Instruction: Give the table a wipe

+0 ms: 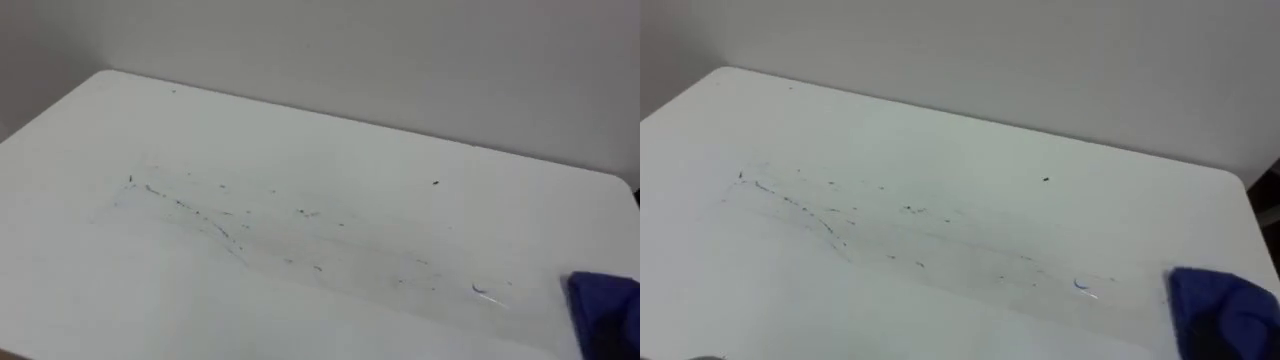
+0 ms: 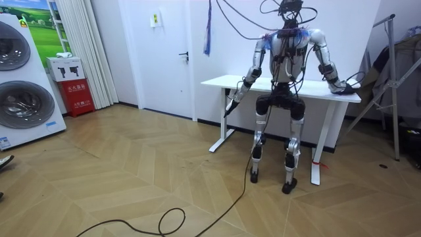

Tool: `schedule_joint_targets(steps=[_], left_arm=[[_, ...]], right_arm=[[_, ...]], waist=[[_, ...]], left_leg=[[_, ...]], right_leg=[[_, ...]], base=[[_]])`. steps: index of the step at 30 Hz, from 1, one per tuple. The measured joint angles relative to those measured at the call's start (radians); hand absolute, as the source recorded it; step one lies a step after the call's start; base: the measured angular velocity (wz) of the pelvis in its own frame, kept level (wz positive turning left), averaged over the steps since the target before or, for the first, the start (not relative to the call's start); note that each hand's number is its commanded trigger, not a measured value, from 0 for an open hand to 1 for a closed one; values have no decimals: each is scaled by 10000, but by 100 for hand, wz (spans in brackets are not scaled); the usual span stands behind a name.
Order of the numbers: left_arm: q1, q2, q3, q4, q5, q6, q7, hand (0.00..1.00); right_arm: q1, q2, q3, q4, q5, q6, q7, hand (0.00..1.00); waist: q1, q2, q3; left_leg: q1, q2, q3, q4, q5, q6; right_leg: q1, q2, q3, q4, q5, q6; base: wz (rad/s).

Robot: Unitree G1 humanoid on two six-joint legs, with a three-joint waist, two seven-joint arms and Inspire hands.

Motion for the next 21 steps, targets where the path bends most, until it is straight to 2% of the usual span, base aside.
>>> schedule_joint_targets(steps=[1,4,6,7,9,10,11,12,13,14,15,17,19,20,21], left_arm=[[7,-1,-122,-2,-48,2,101,0],[133,-46,-736,125,-336,47,191,0],[137,-151,-1112,309,-690,252,219,0],[108,-195,-1139,382,-717,255,219,0],[-179,-297,-1246,661,-735,331,228,0],[-282,-288,-1378,728,-742,360,230,0],[-415,-267,-1606,906,-747,420,220,0],[-530,-270,-1747,977,-753,440,194,0],[-590,-270,-1845,966,-757,461,166,0],[-679,-273,-2074,866,-757,514,60,0],[-665,-329,-2216,597,-752,562,-34,0],[-410,-364,-2257,393,-772,552,-48,0],[-111,-368,-2242,394,-858,639,-47,0],[120,-394,-2244,394,-934,650,-53,0],[371,-418,-2239,390,-945,654,-60,0]], right_arm=[[-30,3,7,-3,12,45,5,100],[-580,67,163,-39,27,706,123,100],[-1348,169,392,-261,-7,1573,503,100],[-1601,200,473,-340,-41,1869,631,100],[-2600,410,1062,-931,-812,2941,1354,100],[-2820,423,1461,-1209,-924,3156,1539,100],[-3455,497,2323,-1540,-1535,3343,1954,100],[-4186,635,3097,-1841,-2227,3450,2448,100],[-4554,697,3505,-1972,-2541,3426,2658,100],[-5190,752,4011,-2077,-2966,3303,3000,100],[-5687,759,4328,-2113,-3425,3228,3323,100],[-5973,847,4654,-2137,-3795,3084,3680,100],[-5854,865,4816,-2101,-4077,2927,3777,100],[-5427,876,4705,-2062,-4089,2774,3625,100],[-4974,875,4566,-2136,-4094,2424,3315,100]], waist=[[29,1,0],[158,23,3],[230,29,26],[340,55,26],[835,172,97],[991,220,115],[1209,289,218],[1278,328,261],[1327,348,312],[1514,410,434],[1765,487,492],[2145,506,435],[2290,496,421],[2198,490,418],[1922,484,410]], left_leg=[[12,3,-16,2,0,0],[79,95,80,12,-30,-56],[72,177,150,13,-6,-95],[70,188,135,12,-8,-96],[-56,204,-207,21,-11,-91],[-117,203,-342,30,-16,-83],[-204,190,-630,62,-26,-64],[-447,193,-939,141,2,-110],[-553,196,-1105,169,19,-133],[-668,216,-1278,160,125,-258],[-670,252,-1362,122,195,-328],[-615,271,-1489,-86,296,-348],[-488,259,-1598,-223,375,-357],[-445,199,-1662,-236,374,-348],[-379,133,-1638,-231,377,-341]], right_leg=[[2,0,2,1,7,-5],[22,80,106,-34,128,-65],[-117,192,297,-22,232,-175],[-186,248,429,-7,258,-215],[-600,409,545,143,410,-424],[-727,464,494,165,455,-491],[-884,588,505,167,502,-563],[-1098,706,500,176,521,-668],[-1180,760,499,189,500,-713],[-1279,832,475,172,404,-777],[-1362,866,428,144,304,-765],[-1390,886,306,143,250,-873],[-1250,854,89,132,174,-928],[-1073,816,-74,93,115,-877],[-878,763,-76,52,64,-812]], base=[[0],[-14],[-39],[-64],[-72],[-59],[-34],[-14],[18],[28],[29],[25],[33],[49],[52]])
